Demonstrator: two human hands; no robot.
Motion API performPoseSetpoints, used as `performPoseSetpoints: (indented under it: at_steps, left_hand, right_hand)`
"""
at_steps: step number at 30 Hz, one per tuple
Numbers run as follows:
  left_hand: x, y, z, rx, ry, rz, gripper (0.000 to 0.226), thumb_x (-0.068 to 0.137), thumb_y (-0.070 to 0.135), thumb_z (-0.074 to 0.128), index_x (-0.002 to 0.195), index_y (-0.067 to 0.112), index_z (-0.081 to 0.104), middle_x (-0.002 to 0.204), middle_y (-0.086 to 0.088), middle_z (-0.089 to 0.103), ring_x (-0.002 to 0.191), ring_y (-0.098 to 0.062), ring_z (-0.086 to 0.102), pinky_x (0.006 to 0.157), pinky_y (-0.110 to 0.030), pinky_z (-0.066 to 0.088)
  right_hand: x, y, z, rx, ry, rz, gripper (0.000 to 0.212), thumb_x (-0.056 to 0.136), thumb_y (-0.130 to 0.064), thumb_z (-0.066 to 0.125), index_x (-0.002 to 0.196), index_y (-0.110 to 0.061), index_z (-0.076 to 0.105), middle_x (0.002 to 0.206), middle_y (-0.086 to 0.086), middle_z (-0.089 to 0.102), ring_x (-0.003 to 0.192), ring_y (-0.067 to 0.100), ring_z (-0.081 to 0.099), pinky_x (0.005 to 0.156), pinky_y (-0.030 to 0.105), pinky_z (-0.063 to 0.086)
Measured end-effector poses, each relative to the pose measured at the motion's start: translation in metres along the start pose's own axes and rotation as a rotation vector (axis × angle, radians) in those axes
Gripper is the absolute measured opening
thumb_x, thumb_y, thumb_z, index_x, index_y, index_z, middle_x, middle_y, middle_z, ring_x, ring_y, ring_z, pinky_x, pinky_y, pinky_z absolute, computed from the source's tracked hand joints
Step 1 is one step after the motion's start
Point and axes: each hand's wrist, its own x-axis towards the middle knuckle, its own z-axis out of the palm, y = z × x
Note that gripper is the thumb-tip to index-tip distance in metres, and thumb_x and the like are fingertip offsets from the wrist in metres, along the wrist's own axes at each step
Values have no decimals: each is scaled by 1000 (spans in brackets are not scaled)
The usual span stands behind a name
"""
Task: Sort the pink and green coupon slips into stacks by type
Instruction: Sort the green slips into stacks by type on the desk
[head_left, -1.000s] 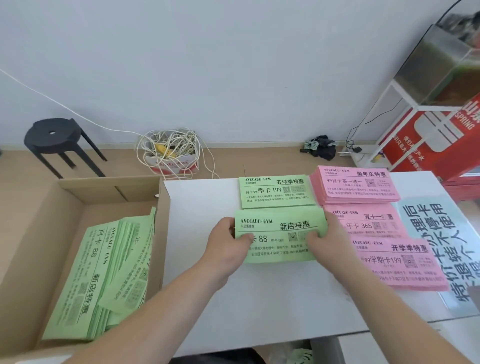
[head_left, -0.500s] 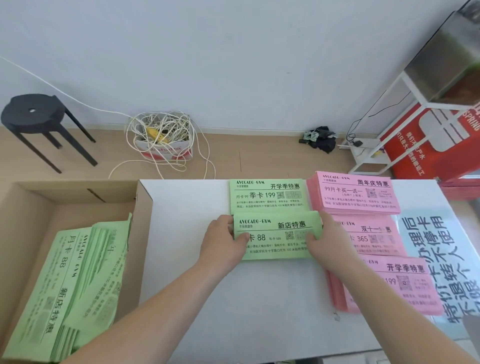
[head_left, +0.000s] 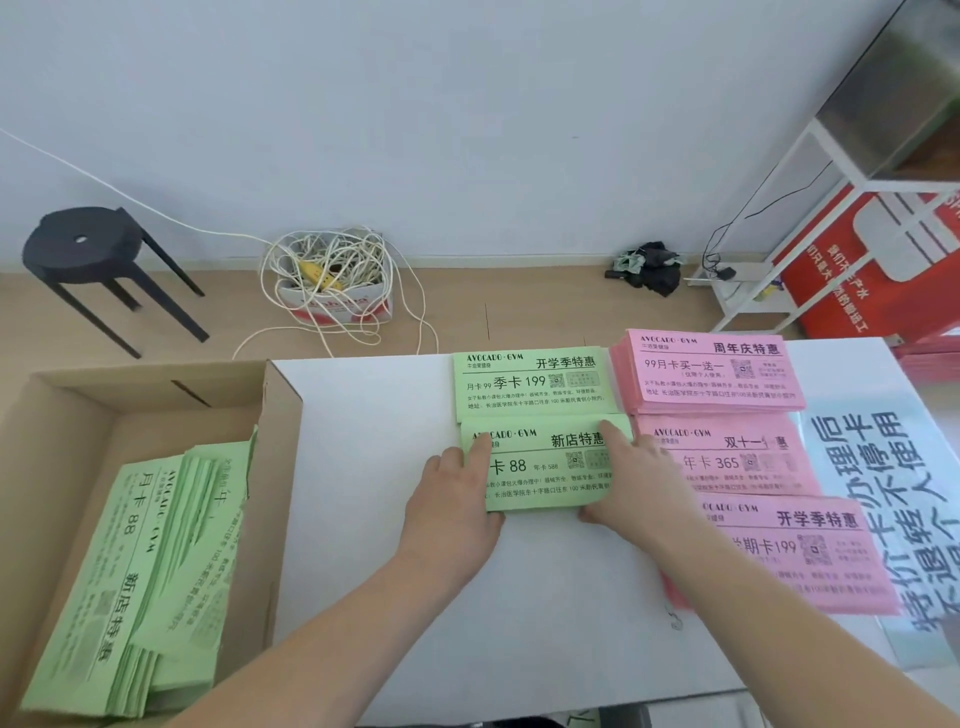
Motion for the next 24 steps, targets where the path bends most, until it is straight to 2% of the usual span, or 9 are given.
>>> performPoseSetpoints:
  at_steps: [3, 6, 9, 11, 17, 21, 24]
  left_hand:
    - [2, -2, 2, -21, 23, 3, 86, 88, 39, 70, 157, 27, 19, 131, 2, 50, 119, -20, 43, 97, -31, 43]
    - [-2, -6, 4, -65, 47, 19, 83, 89, 39, 70, 156, 28, 22, 137, 4, 50, 121, -18, 42, 100, -30, 41]
    - [-6, -9, 6, -136, 52, 20, 90, 86, 40, 72, 158, 27, 20, 150, 8, 44, 128, -18, 40, 105, -27, 35]
    - [-8, -9, 3, -175, 50, 4, 93, 85, 40, 73, 160, 28, 18, 150, 10, 45, 126, -18, 42, 102, -23, 33]
    - [-4, -8, -3, -118, 52, -22, 86, 89, 39, 71, 159, 27, 22, 131, 4, 61, 115, -20, 50, 91, -28, 39]
    - [-4, -5, -3, -65, 38, -20, 78, 92, 39, 68, 157, 26, 27, 128, 1, 61, 114, -20, 51, 87, -28, 37]
    - [-3, -8, -3, -60, 30, -25, 77, 92, 41, 68, 156, 25, 29, 128, 2, 62, 114, -21, 52, 88, -29, 38]
  right_hand:
    - [-1, 5, 7, 64, 54, 3, 104, 67, -43, 90, 148, -29, 28, 124, 9, 50, 113, 32, 53, 91, 40, 49]
    - [-3, 10, 10, 82, 64, -14, 104, 68, -46, 89, 151, -29, 29, 134, 7, 48, 120, 31, 51, 97, 39, 47]
    - [-4, 10, 10, 67, 56, -30, 106, 66, -48, 89, 151, -32, 27, 147, 8, 36, 122, 34, 51, 99, 41, 49]
    - [-4, 8, 7, 64, 49, -34, 109, 64, -50, 90, 151, -34, 26, 153, 7, 28, 123, 35, 51, 100, 44, 50]
    - [-4, 5, 3, 92, 28, -16, 108, 62, -50, 92, 150, -31, 31, 143, 6, 41, 123, 31, 52, 99, 42, 49]
    - [-3, 6, 5, 107, 32, 17, 104, 64, -47, 91, 149, -29, 34, 135, 7, 48, 122, 31, 52, 96, 39, 48]
    - [-5, 3, 5, 89, 41, 23, 103, 66, -47, 91, 150, -30, 34, 138, 8, 47, 125, 31, 50, 99, 40, 47]
